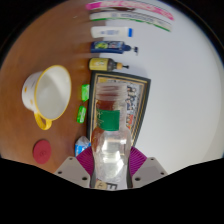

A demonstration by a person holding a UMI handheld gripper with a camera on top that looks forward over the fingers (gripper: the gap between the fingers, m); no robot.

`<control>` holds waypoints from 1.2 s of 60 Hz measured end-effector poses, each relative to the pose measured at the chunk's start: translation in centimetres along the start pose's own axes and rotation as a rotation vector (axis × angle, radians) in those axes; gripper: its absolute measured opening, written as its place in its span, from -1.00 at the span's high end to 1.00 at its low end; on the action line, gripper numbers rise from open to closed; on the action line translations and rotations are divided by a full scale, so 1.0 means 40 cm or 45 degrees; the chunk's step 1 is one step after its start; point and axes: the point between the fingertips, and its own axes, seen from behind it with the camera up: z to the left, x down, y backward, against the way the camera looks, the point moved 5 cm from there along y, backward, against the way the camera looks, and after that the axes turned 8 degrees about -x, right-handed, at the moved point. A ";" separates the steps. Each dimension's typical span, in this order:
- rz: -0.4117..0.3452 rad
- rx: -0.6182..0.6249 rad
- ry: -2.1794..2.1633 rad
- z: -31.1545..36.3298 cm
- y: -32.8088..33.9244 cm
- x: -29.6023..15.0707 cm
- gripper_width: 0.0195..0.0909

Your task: Pour water

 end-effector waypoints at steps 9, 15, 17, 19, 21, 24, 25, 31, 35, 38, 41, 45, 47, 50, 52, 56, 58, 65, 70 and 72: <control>-0.099 -0.131 -0.705 -0.040 0.032 0.041 0.37; -0.196 -0.240 -1.145 -0.037 0.039 0.069 0.37; -0.215 -0.266 -1.274 -0.031 0.035 0.081 0.37; -0.226 -0.298 -1.398 -0.012 0.034 0.083 0.37; -0.243 -0.333 -1.515 0.007 0.022 0.097 0.37; -0.260 -0.383 -1.663 0.040 0.008 0.110 0.37; -0.264 -0.387 -1.701 0.056 0.008 0.106 0.37; -0.305 -0.447 -1.823 0.141 -0.025 0.112 0.37; -0.325 -0.509 -1.881 0.201 -0.042 0.104 0.37; -0.324 -0.541 -1.915 0.241 -0.054 0.100 0.37; -0.322 -0.561 -1.939 0.275 -0.067 0.103 0.36; -0.311 -0.579 -1.961 0.315 -0.078 0.103 0.36; -0.300 -0.594 -1.974 0.337 -0.083 0.108 0.34; -0.295 -0.601 -2.010 0.358 -0.083 0.111 0.30; -0.320 -0.593 -2.038 0.365 -0.080 0.115 0.28; -0.349 -0.585 -2.067 0.369 -0.075 0.120 0.19; -0.361 -0.583 -2.062 0.368 -0.075 0.120 0.15; -0.327 -0.652 -2.064 0.381 -0.075 0.119 -0.10; -0.269 -0.746 -2.085 0.399 -0.058 0.117 -0.89; -0.255 -0.754 -2.095 0.399 -0.046 0.122 -0.79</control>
